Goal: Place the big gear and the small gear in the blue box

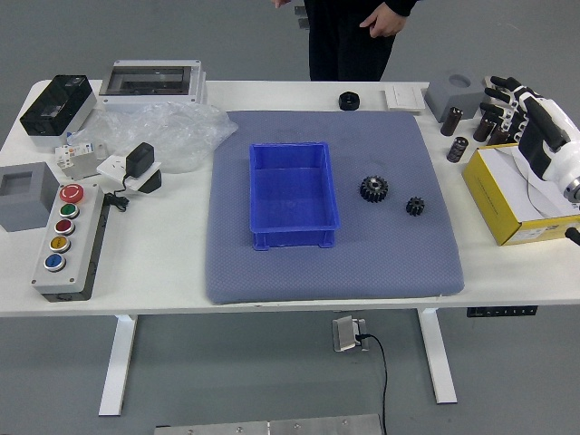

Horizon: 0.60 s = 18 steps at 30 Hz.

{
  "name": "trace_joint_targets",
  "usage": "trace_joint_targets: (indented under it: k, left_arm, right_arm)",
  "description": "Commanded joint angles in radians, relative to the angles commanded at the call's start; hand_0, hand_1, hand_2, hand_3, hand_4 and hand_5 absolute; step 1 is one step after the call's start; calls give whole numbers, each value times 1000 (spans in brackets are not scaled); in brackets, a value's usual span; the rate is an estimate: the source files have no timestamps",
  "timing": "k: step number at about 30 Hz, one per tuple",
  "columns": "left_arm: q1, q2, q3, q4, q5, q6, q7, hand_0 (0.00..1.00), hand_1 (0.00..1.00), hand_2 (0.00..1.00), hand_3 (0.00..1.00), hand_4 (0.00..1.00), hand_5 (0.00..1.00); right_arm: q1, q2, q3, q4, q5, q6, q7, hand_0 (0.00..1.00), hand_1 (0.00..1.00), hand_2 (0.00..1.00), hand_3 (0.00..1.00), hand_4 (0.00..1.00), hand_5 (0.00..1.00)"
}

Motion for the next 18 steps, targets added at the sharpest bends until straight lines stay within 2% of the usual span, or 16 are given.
trace_joint_targets:
  k: [12,13,18]
  left_arm:
    - [-1,0,1,0,0,0,0,836,808,800,792,657,366]
    - [-1,0,1,0,0,0,0,836,808,800,787,657,365]
    - [-1,1,2,0,0,-1,0,836,808,800,787,657,365]
  right_arm:
    - [4,2,1,-3,-2,-1,2,926,836,874,850,540,734]
    - [4,2,1,-3,-2,-1,2,918,835,876,848,518,653]
    - [5,2,2,-3,-3,-4,4,918,835,876,848,518,653]
